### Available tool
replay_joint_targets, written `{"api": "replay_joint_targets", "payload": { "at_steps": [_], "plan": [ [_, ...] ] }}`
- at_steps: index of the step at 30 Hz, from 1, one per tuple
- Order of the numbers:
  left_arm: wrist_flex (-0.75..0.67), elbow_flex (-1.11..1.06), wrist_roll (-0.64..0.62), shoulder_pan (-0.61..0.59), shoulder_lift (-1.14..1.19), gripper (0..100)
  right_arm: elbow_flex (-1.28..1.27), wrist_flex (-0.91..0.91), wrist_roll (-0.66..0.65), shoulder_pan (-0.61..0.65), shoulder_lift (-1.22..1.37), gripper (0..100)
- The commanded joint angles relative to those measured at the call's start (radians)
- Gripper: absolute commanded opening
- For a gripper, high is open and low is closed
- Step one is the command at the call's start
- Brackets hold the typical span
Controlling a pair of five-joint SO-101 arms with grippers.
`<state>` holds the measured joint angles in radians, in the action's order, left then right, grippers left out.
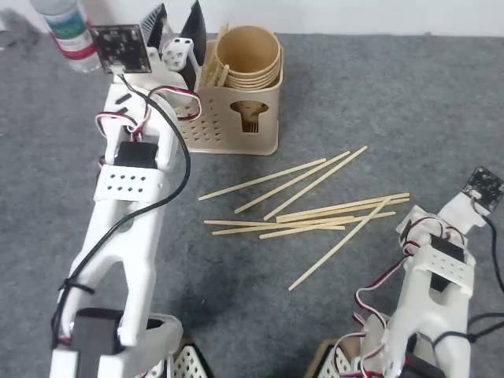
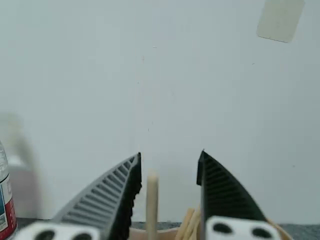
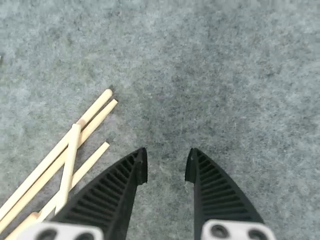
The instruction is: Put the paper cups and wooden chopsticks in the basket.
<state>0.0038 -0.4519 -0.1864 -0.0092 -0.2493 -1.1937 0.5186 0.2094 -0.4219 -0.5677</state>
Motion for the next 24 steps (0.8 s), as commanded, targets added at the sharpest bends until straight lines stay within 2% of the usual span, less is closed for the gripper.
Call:
{"api": "replay_joint_targets", "payload": {
  "at_steps": [1,4,6,10,13,16,18,21,24],
  "plan": [
    [-0.018,0.033,0.011,-0.002,-0.035,19,0.046,-0.015,0.005,0.008,-0.022,14.0],
    [-0.006,0.033,0.011,-0.003,-0.037,19,0.046,-0.016,0.005,0.008,-0.022,14.0],
    [0.080,0.039,0.012,0.000,-0.054,19,0.046,-0.016,0.005,0.008,-0.022,14.0],
    [0.408,0.033,0.089,0.051,-0.192,19,0.046,-0.016,0.005,0.008,-0.022,14.0],
    [0.657,0.033,0.224,0.117,-0.288,19,0.046,-0.016,0.005,0.008,-0.022,14.0],
    [0.815,0.015,0.388,0.186,-0.290,19,0.046,-0.015,0.005,0.008,-0.022,14.0],
    [0.879,-0.005,0.463,0.227,-0.239,19,0.046,-0.012,0.005,0.005,-0.022,14.0],
    [0.918,-0.010,0.471,0.273,-0.109,19,0.044,-0.008,0.005,-0.027,-0.027,14.0],
    [0.919,-0.008,0.473,0.338,0.028,19,0.044,-0.008,0.015,-0.114,-0.031,14.0]
  ]
}}
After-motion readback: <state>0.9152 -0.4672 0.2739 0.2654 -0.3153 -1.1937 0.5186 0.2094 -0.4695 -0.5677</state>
